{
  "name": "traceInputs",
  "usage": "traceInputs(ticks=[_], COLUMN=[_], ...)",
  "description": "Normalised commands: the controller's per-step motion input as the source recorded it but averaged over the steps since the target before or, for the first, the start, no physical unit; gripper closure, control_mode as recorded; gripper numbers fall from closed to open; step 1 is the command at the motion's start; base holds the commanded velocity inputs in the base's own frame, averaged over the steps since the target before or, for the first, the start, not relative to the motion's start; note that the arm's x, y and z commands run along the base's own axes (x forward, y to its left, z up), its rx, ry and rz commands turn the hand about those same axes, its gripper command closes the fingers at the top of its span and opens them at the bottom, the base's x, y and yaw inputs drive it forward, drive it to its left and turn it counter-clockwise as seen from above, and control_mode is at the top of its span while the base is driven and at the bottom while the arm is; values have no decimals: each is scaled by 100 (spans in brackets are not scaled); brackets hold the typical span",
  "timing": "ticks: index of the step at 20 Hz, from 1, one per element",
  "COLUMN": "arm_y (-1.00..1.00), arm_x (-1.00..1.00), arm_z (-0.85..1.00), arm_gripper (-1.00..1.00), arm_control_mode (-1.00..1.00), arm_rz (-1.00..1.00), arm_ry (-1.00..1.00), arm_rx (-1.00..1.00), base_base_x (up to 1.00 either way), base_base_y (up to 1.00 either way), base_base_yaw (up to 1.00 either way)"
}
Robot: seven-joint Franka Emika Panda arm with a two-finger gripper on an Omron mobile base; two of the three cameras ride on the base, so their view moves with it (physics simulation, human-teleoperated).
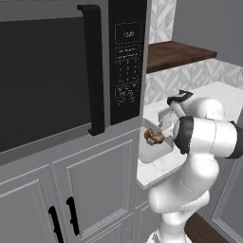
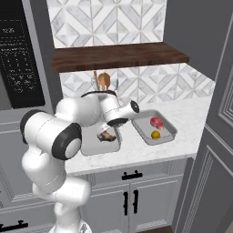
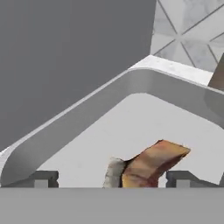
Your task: Place one lemon and one steak in each tupperware on the nearby counter, to pack two identical lunches.
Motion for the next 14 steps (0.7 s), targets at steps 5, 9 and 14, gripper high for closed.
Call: traceInputs(ticks=[5,9,14], arm_y=[0,0,0], arm_x=[-48,-74,-72], arm_z=[60,70,56], arm_gripper=[-100,-100,-100], arm_control_mode=[-100,-100,-100], arm_rz=[3,0,-7], arm_ry=[-15,-16,-10], arm_rx=[0,0,-1], base_base_x=[0,0,0], base_base_y=[0,0,0], base_base_yaw=[0,0,0])
